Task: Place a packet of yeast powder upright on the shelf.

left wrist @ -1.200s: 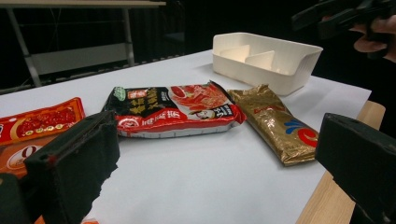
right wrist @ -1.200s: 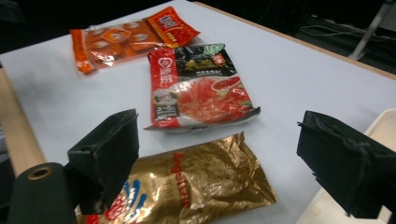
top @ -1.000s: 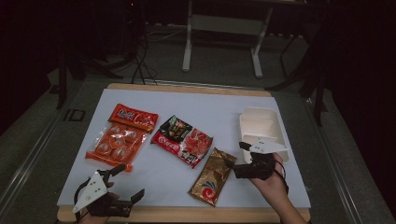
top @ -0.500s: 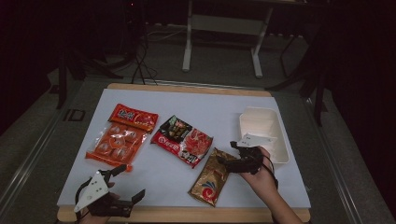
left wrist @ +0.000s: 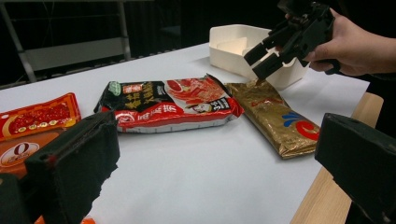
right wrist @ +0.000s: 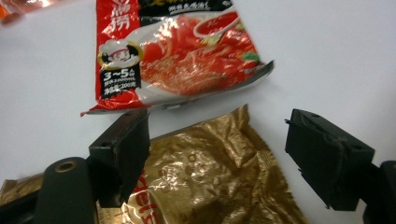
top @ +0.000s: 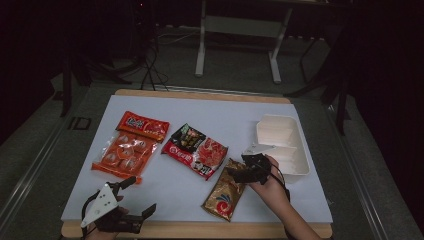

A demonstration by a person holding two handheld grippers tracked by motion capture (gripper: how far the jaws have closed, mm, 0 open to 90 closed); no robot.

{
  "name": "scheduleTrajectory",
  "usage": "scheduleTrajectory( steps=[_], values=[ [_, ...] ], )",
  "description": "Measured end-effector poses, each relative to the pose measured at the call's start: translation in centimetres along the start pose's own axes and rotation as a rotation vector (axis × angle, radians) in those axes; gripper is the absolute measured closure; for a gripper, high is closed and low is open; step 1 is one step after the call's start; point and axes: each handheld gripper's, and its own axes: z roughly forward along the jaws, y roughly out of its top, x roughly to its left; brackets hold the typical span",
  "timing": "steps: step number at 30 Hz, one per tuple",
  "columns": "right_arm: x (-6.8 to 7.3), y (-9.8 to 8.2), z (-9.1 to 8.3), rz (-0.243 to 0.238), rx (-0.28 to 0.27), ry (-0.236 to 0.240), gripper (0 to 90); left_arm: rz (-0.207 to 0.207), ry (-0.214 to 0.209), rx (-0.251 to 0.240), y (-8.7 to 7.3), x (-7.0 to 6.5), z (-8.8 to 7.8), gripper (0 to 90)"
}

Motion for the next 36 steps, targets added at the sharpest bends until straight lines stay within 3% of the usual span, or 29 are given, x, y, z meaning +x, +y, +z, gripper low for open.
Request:
scheduleTrajectory(
  steps=[7,16,24,28,31,35,36],
  values=[
    [-0.1,0.3,1.0,-0.009,0.041,-0.073,23.4,0.006,-0.001,0.004,0.0,-0.1,0.0,0.6],
    [-0.5,0.4,2.8,0.065,0.134,-0.056,20.9,0.009,-0.005,0.010,0.0,-0.1,0.1,0.6],
    [-1.1,0.4,4.6,0.139,0.257,-0.047,17.4,0.009,-0.009,0.015,-0.1,-0.1,0.2,0.6],
    [-1.0,0.4,5.1,0.135,0.297,-0.039,19.2,0.013,-0.008,0.018,-0.1,-0.2,0.2,0.6],
    [-0.9,0.4,5.0,0.131,0.297,-0.022,25.4,0.015,-0.009,0.022,-0.1,-0.2,0.2,0.5],
    [-0.7,0.3,4.7,0.113,0.277,-0.023,43.6,0.015,-0.009,0.027,-0.1,-0.2,0.3,0.6],
    [-0.7,0.3,4.7,0.101,0.266,-0.018,52.0,0.019,-0.009,0.029,-0.1,-0.2,0.4,0.6]
  ],
)
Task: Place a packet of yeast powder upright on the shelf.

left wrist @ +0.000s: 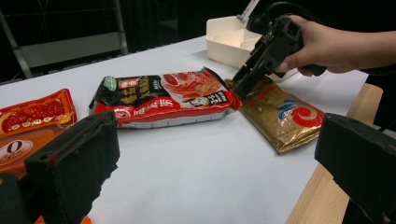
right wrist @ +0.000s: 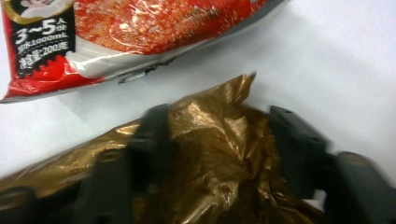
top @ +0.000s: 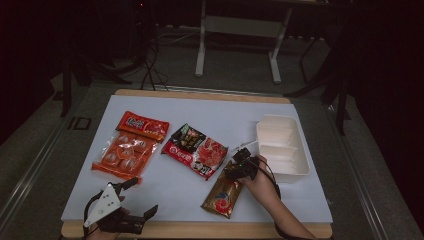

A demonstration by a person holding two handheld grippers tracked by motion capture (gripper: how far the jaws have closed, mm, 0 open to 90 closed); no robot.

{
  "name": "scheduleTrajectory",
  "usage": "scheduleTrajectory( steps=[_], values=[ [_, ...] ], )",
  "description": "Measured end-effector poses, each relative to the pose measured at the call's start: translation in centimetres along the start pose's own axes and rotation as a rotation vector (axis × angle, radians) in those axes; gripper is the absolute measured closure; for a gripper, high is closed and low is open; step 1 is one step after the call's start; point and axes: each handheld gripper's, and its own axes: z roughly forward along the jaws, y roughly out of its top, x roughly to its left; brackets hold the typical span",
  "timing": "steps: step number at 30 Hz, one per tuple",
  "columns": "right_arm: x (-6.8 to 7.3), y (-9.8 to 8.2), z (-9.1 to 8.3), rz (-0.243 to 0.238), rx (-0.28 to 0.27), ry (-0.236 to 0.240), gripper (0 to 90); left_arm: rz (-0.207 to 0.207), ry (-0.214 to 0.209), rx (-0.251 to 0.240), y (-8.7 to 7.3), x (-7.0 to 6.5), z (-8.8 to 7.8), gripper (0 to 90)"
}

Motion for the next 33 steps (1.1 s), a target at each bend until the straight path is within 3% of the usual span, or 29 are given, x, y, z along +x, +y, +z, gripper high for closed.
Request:
scheduleTrajectory(
  steps=[2,7,15,33],
  values=[
    [0.1,0.0,0.0,-0.015,-0.011,0.010,69.1,0.001,-0.001,0.003,0.0,0.0,0.0,0.6],
    [0.7,0.4,0.3,-0.062,-0.005,-0.039,86.7,0.000,-0.001,0.006,0.0,-0.1,0.1,0.6],
    [0.8,0.5,-0.8,-0.096,-0.041,-0.026,88.9,-0.004,0.005,0.006,0.0,0.0,0.0,0.5],
    [2.1,0.9,-7.5,-0.207,-0.214,0.071,89.4,-0.001,0.005,0.015,-0.1,0.0,0.2,0.6]
  ],
)
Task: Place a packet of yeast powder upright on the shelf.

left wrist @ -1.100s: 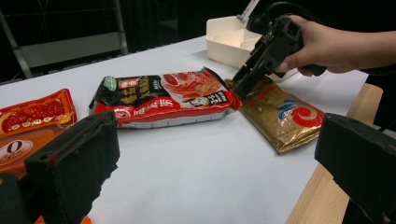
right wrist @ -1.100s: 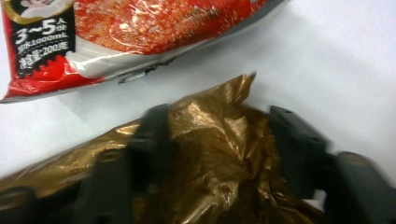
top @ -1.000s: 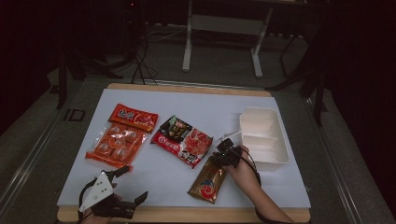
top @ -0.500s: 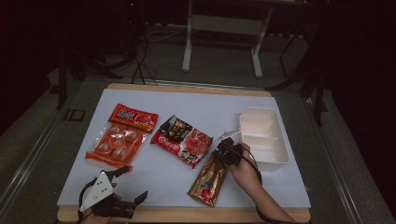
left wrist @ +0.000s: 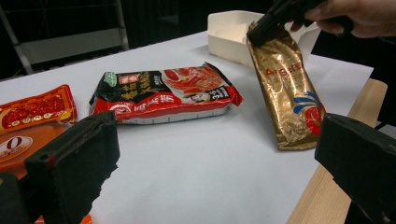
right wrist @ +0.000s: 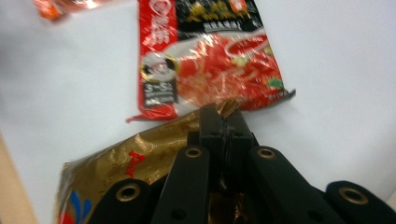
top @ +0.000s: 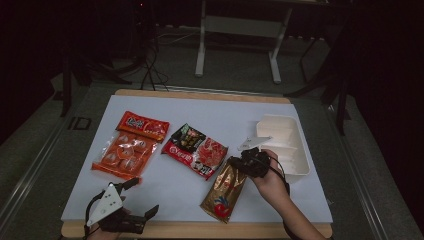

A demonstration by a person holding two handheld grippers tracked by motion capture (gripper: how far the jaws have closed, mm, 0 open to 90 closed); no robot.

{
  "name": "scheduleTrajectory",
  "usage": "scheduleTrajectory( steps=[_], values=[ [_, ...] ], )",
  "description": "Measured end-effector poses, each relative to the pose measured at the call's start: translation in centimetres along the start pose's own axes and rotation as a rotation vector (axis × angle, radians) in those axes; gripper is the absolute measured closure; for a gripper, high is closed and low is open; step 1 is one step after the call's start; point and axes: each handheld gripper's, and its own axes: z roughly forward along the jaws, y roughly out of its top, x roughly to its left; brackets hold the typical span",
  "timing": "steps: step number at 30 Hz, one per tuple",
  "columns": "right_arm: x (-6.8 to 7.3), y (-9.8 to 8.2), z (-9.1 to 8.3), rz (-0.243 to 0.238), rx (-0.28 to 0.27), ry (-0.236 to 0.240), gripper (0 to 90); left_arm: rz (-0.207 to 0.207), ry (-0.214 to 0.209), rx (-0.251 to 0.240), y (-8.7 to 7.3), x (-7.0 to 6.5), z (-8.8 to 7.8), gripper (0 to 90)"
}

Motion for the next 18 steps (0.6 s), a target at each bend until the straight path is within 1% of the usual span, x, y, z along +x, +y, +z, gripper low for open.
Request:
scheduleTrajectory(
  steps=[1,2,4,7,9,11,18],
  values=[
    [0.1,0.1,-0.3,-0.009,-0.009,0.005,89.4,0.000,0.001,-0.001,0.0,0.0,0.0,0.6],
    [0.2,0.2,-0.6,-0.009,-0.018,0.010,89.4,0.000,0.001,0.000,0.0,0.0,0.0,0.6],
    [0.4,0.4,-1.1,-0.030,-0.033,0.022,89.4,0.001,0.002,0.000,0.0,0.0,0.0,0.6],
    [0.9,0.7,-1.8,-0.063,-0.044,0.028,89.4,0.004,0.004,0.006,0.0,0.0,0.0,0.5],
    [1.2,0.9,-2.3,-0.086,-0.047,0.030,89.4,-0.001,0.002,0.003,0.0,0.0,0.0,0.6],
    [1.4,1.0,-2.8,-0.098,-0.053,0.036,89.4,0.000,0.004,0.001,0.0,0.0,0.0,0.6],
    [1.4,1.7,-4.8,-0.137,-0.093,0.058,89.5,0.000,0.004,0.003,0.0,0.0,0.0,0.6]
  ],
)
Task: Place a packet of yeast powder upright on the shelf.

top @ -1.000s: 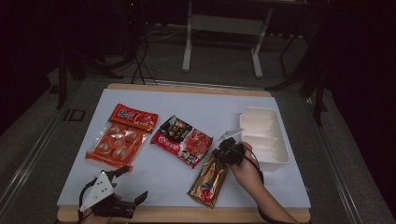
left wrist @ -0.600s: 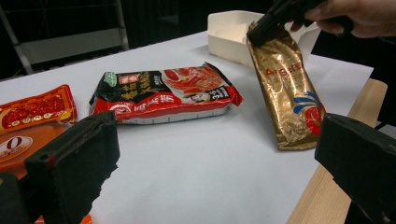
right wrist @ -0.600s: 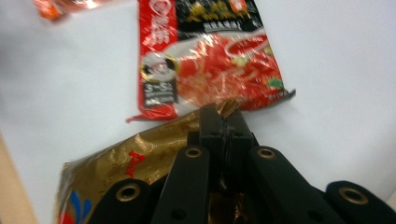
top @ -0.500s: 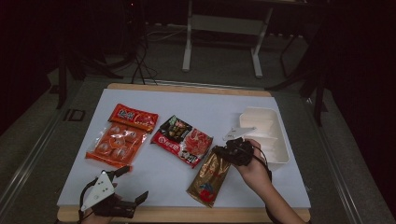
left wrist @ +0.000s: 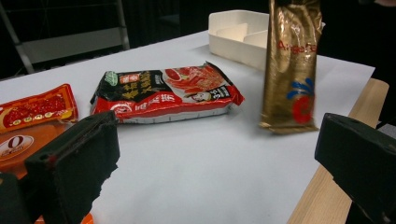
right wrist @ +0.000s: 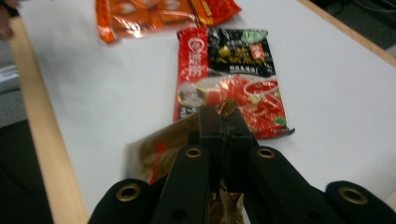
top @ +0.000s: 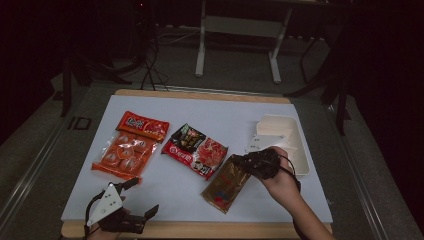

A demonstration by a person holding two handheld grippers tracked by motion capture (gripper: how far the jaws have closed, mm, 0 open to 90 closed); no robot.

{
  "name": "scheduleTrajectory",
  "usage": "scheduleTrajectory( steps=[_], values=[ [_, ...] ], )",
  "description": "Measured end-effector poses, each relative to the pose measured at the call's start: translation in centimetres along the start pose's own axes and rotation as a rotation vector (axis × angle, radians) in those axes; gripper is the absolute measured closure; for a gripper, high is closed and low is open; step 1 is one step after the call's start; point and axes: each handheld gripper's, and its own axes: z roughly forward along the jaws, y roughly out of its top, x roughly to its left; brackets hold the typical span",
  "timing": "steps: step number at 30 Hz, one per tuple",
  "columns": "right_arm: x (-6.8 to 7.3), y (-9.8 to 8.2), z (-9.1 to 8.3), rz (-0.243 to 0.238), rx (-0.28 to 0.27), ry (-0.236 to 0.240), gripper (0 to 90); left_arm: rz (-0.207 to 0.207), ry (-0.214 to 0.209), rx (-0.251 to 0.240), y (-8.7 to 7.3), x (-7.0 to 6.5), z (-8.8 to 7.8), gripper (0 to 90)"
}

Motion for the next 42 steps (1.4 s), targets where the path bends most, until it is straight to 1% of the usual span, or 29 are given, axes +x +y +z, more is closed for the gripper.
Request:
scheduleTrajectory(
  steps=[1,3,4,5,6,8,12,14,17,19,22,23,24,25,26,28,30,31,32,33,34,36,38,42],
  values=[
    [0.0,0.1,-0.3,-0.009,-0.008,-0.008,89.5,0.000,0.000,0.000,0.0,0.0,0.0,0.6],
    [-0.1,0.4,-1.0,-0.019,-0.025,-0.006,89.5,-0.001,0.000,-0.001,0.0,0.0,0.0,0.5],
    [-0.1,0.5,-1.4,-0.030,-0.039,-0.019,89.6,-0.003,0.001,-0.002,0.0,0.0,0.0,0.6],
    [-0.1,0.7,-1.7,-0.034,-0.039,-0.010,89.6,-0.003,0.001,-0.001,0.0,0.0,0.0,0.6],
    [-0.2,0.8,-2.0,-0.043,-0.052,-0.017,89.6,-0.001,0.001,-0.001,0.0,0.1,0.0,0.6],
    [-0.5,1.0,-2.6,-0.037,-0.060,-0.020,89.6,-0.003,0.000,0.000,0.0,0.0,0.1,0.5],
    [-1.2,1.5,-4.2,-0.029,-0.098,-0.025,89.6,-0.006,0.000,-0.003,0.0,0.0,0.0,0.6],
    [-1.6,1.8,-5.1,-0.033,-0.113,-0.046,89.6,0.000,0.002,-0.005,0.0,0.0,-0.1,0.6],
    [-2.4,2.4,-6.3,-0.026,-0.130,-0.069,89.6,-0.012,0.006,-0.012,0.0,0.2,-0.1,0.6],
    [-3.0,2.8,-6.9,-0.020,-0.140,-0.087,89.6,-0.012,0.007,-0.011,0.0,0.2,-0.1,0.6],
    [-3.7,3.5,-7.6,-0.021,-0.143,-0.106,89.5,-0.011,0.006,-0.011,0.0,0.1,-0.1,0.6],
    [-3.9,3.7,-7.8,-0.026,-0.138,-0.116,89.5,-0.012,0.005,-0.011,0.0,0.1,-0.1,0.6],
    [-3.9,3.7,-7.8,-0.026,-0.138,-0.116,89.5,-0.012,0.005,-0.011,0.0,0.1,-0.1,0.6],
    [-4.2,3.9,-7.9,-0.026,-0.139,-0.129,89.6,-0.014,0.005,-0.011,0.0,0.1,-0.1,0.6],
    [-4.8,4.4,-8.0,-0.031,-0.132,-0.145,89.5,-0.014,0.005,-0.011,0.0,0.1,-0.1,0.6],
    [-5.4,4.7,-8.2,-0.028,-0.132,-0.150,89.5,-0.015,0.005,-0.011,-0.1,0.1,-0.1,0.6],
    [-5.4,4.7,-8.2,-0.028,-0.132,-0.150,89.5,-0.017,0.005,-0.010,-0.1,0.2,-0.1,0.6],
    [-5.7,4.9,-8.3,-0.025,-0.134,-0.159,89.5,-0.019,0.005,-0.010,-0.1,0.2,-0.1,0.6],
    [-6.6,5.5,-8.5,-0.028,-0.120,-0.168,89.5,-0.019,0.005,-0.009,-0.1,0.2,-0.1,0.6],
    [-6.6,5.5,-8.5,-0.028,-0.120,-0.168,89.5,-0.017,0.005,-0.007,-0.1,0.2,-0.1,0.6],
    [-6.7,5.6,-8.5,-0.034,-0.112,-0.184,89.6,-0.016,0.005,-0.006,-0.1,0.2,0.0,0.6],
    [-7.2,5.8,-8.6,-0.029,-0.104,-0.185,89.5,-0.019,0.004,-0.007,-0.1,0.2,0.0,0.6],
    [-7.9,6.2,-9.0,-0.025,-0.108,-0.202,89.5,-0.019,0.003,-0.006,-0.2,0.2,0.1,0.6],
    [-8.4,6.4,-9.2,-0.028,-0.106,-0.209,89.5,-0.019,0.003,-0.003,-0.2,0.1,0.1,0.6]
  ],
)
